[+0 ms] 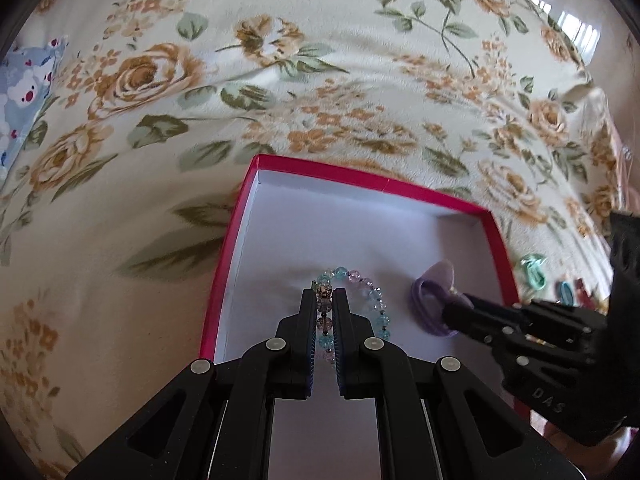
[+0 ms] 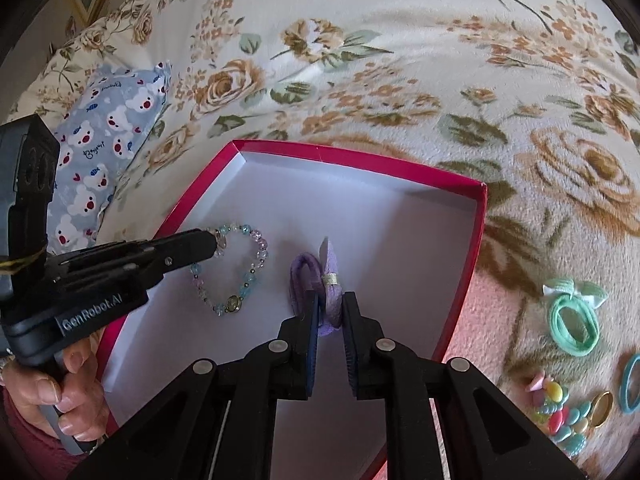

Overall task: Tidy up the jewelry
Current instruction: 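Carry both items into the box and open both tools to release them, then grasp the green hair tie with the left tool while the right tool grasps the pink clip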

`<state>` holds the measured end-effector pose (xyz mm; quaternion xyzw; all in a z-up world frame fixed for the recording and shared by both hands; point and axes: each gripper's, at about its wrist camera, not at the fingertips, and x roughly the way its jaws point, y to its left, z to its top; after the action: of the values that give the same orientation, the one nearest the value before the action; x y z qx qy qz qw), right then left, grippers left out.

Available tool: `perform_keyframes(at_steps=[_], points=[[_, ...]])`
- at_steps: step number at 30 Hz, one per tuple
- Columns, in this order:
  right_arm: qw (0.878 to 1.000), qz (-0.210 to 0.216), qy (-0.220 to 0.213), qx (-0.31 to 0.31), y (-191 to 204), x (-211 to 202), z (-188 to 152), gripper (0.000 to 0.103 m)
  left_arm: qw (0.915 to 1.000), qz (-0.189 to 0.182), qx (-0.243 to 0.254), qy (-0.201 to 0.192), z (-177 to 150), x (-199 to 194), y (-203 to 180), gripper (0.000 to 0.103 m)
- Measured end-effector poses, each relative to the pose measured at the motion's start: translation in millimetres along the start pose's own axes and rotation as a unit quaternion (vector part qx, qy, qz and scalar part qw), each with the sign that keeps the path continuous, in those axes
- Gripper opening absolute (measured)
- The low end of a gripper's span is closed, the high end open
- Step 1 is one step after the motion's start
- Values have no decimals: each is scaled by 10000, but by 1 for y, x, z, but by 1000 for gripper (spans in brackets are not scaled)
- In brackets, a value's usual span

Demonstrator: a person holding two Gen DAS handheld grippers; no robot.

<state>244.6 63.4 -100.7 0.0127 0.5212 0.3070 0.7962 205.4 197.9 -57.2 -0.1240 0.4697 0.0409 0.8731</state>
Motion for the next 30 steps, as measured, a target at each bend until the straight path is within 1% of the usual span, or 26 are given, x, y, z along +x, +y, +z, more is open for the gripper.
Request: perform_keyframes(at_steps=[4, 5, 6, 8, 9, 10, 12, 14, 19, 20, 21, 24, 30], points=[[10000, 11, 9, 21, -1, 1, 0, 16, 9999, 108, 43, 91, 0, 5, -6, 7], [10000, 28, 5, 38, -2, 1, 0, 20, 9999, 94, -4, 112, 0, 6, -5, 7], [10000, 54, -11, 65, -3, 0, 0, 27, 9999, 57, -57, 132, 0, 6, -3, 7], [9999, 57, -56, 88, -2, -3, 1, 35, 9998, 29, -119, 145, 0, 4, -1, 9], [9999, 59, -73, 90, -1, -4, 1, 36, 9998, 38, -137, 141, -1, 3, 1, 10], [9999, 56, -99, 102, -2, -7, 1, 36, 9998, 53, -152, 138, -1, 1, 2, 12], [9998, 78, -154, 130, -2, -12, 1, 36, 9998, 98, -168, 64, -1, -6, 2, 28], [9995, 103, -241, 162, -2, -20, 0, 36, 9998, 132, -165, -45, -3, -17, 2, 37], [9979, 159, -547, 304, -7, -52, -10, 36, 9995, 92, -179, -242, -14, -42, -5, 49], [9977, 145, -582, 324, -7, -57, -13, 36, 9995, 79, -190, -260, -17, -46, -6, 55], [9973, 100, -622, 365, -11, -64, -17, 37, 9993, 13, -225, -282, -21, -51, -8, 58], [9963, -10, -699, 491, -22, -80, -28, 38, 9992, -117, -227, -301, -29, -61, -15, 58], [9931, -351, -749, 829, -57, -109, -60, 38, 9992, -315, -12, -231, -37, -72, -39, 59]])
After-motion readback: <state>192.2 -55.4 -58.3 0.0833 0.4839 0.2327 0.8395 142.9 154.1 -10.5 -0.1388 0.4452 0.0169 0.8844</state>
